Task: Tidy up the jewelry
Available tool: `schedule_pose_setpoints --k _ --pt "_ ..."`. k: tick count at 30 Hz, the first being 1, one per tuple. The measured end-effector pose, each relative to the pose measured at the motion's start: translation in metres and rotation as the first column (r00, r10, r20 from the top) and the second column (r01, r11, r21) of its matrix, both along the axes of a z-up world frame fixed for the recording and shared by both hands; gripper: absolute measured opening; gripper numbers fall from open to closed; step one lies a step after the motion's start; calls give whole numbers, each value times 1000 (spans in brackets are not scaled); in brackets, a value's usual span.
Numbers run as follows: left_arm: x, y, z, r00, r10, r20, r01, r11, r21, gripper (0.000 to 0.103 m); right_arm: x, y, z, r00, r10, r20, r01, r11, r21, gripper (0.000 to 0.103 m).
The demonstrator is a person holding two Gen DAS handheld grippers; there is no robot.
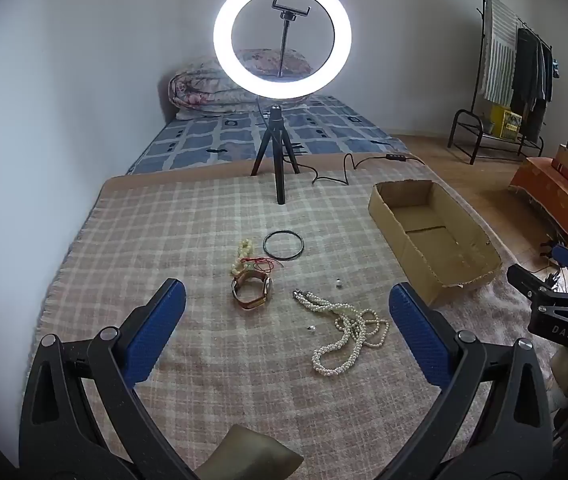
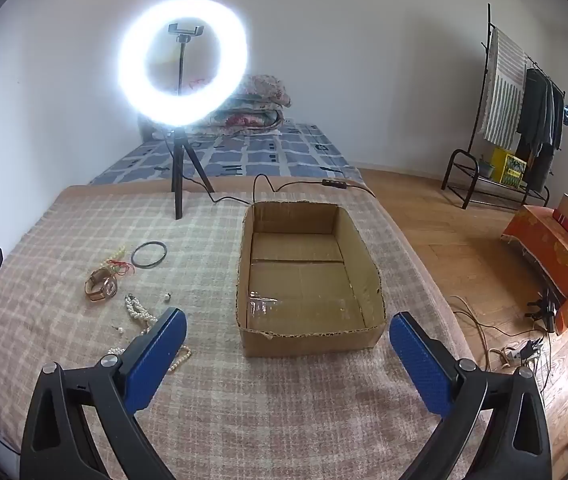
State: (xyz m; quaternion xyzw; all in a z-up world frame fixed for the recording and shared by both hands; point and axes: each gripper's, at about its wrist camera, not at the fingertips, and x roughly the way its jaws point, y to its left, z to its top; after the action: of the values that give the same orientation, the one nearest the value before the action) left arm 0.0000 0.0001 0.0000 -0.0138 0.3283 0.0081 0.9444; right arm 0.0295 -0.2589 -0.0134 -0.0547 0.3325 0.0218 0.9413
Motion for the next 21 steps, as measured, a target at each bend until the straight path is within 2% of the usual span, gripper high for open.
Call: schedule_pose_setpoints --k 21 --pt "2 -1 6 1000 3 13 -3 1000 10 103 4 -4 0 1000 -17 -7 18 999 40 103"
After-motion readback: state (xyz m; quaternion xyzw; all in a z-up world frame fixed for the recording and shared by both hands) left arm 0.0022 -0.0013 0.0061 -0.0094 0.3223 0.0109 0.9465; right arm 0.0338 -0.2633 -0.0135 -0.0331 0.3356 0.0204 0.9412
